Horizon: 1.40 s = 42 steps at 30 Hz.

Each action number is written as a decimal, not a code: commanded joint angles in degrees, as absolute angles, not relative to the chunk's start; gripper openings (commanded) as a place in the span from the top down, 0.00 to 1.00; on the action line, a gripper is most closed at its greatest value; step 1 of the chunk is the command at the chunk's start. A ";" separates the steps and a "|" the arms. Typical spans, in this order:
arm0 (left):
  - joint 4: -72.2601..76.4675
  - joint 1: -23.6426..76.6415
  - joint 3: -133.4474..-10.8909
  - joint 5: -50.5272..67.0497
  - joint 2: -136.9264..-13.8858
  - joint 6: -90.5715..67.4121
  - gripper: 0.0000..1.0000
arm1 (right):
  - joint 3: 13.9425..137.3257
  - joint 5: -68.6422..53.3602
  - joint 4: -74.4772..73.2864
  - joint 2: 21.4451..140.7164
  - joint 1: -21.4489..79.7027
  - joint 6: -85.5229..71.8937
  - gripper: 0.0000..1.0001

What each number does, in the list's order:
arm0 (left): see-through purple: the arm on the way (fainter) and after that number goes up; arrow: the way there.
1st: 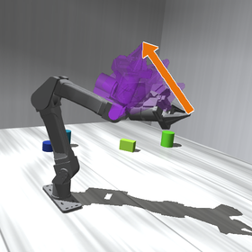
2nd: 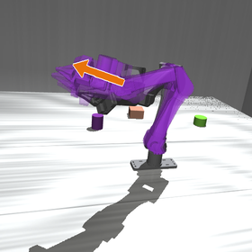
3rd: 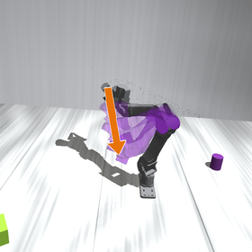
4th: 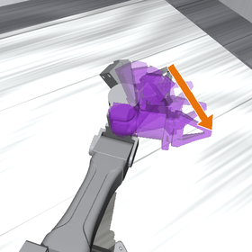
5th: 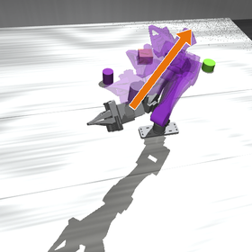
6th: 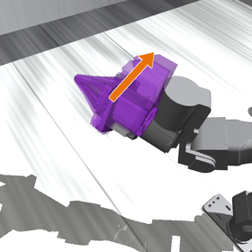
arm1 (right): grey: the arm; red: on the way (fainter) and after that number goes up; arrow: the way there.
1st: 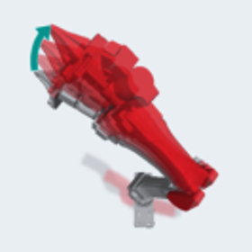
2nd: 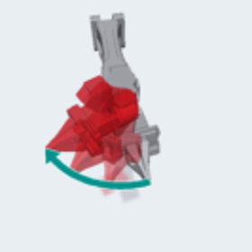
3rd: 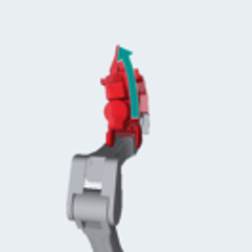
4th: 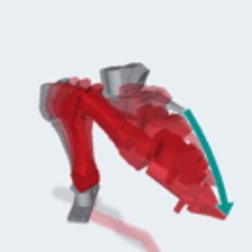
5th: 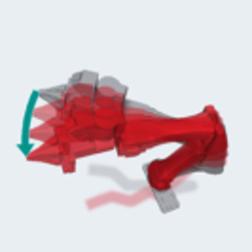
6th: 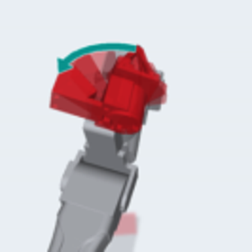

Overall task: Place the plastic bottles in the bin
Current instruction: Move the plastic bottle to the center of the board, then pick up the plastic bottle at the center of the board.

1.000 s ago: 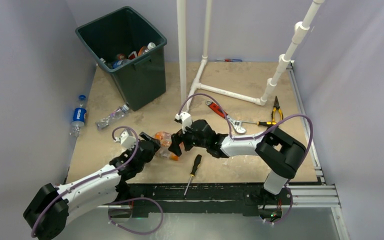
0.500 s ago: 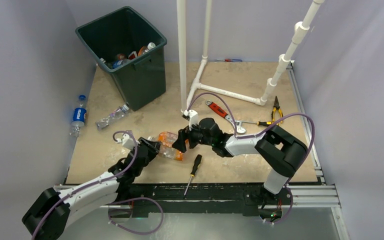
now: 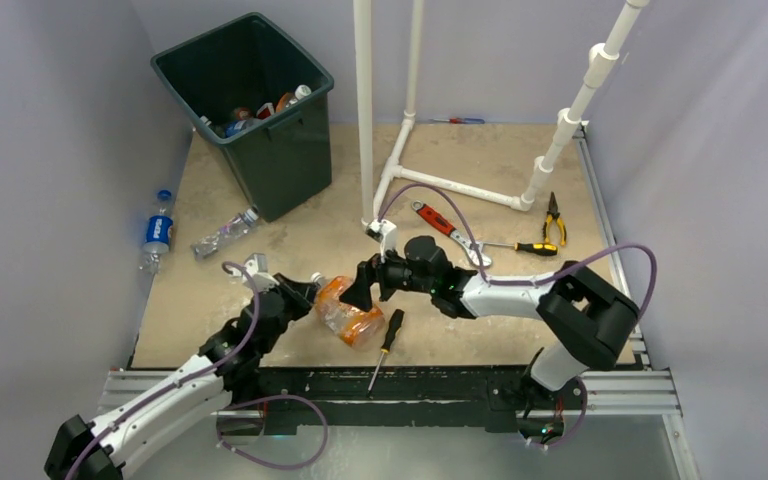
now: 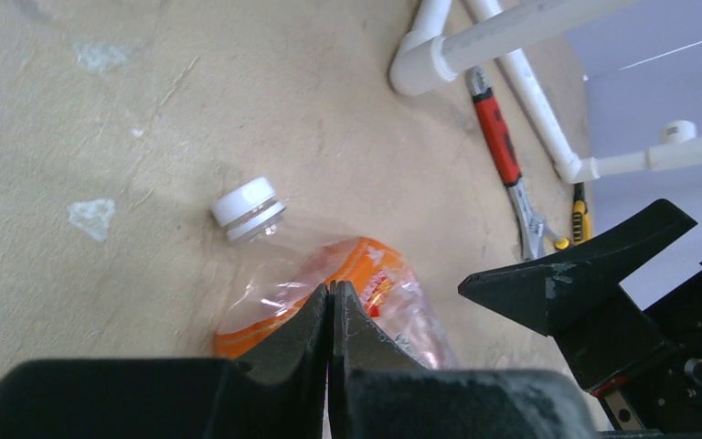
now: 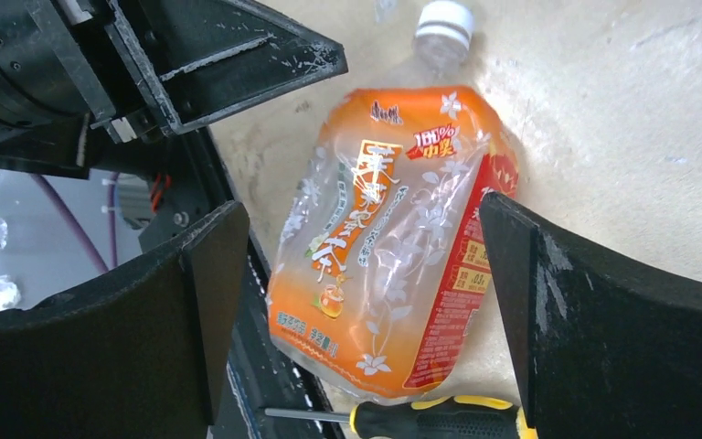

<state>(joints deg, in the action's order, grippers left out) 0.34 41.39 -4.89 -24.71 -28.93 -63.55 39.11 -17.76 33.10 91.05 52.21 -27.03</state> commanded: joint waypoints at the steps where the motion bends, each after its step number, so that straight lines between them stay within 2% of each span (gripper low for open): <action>1: -9.05 41.51 -11.37 -25.70 -25.80 -57.89 1.00 | 41.69 -18.04 29.14 86.88 50.73 -26.99 0.02; 2: -11.61 41.49 -12.92 -25.75 -25.99 -57.48 0.89 | 41.96 -18.04 27.79 86.42 50.10 -26.94 0.01; 4: -17.18 41.48 -16.08 -25.39 -27.16 -58.10 0.48 | 42.14 -17.98 25.23 85.52 48.82 -27.09 0.01; 5: -19.69 41.53 -17.36 -24.62 -28.08 -58.84 0.33 | 42.38 -18.47 23.73 85.40 48.07 -26.96 0.01; 7: -24.20 41.50 -20.24 -22.70 -30.53 -60.55 0.15 | 42.67 -20.44 21.35 85.61 46.79 -26.94 0.01; 10: -28.88 41.49 -21.94 -18.54 -33.72 -63.05 0.03 | 42.60 -24.54 18.82 86.09 45.38 -27.04 0.01; 20: -18.32 41.48 -13.56 -2.49 -34.62 -66.51 0.06 | 41.98 -29.50 19.06 88.72 44.82 -28.57 0.01; 29: -13.07 41.48 -8.18 0.30 -37.11 -71.89 0.10 | 40.78 -30.42 24.61 94.39 44.82 -31.11 0.02; 35: -1.68 41.49 -2.06 -2.11 -38.85 -75.50 0.28 | 39.29 -33.77 29.81 97.27 44.82 -34.20 0.16; 42: 6.37 41.49 -0.85 -6.00 -38.31 -72.06 0.32 | 38.08 -39.89 37.78 100.33 44.57 -37.94 0.29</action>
<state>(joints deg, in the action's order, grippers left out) 3.66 41.39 -2.52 -1.56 -38.11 -74.37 39.16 -33.71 30.00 99.46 44.23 -34.59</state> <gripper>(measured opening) 0.695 0.742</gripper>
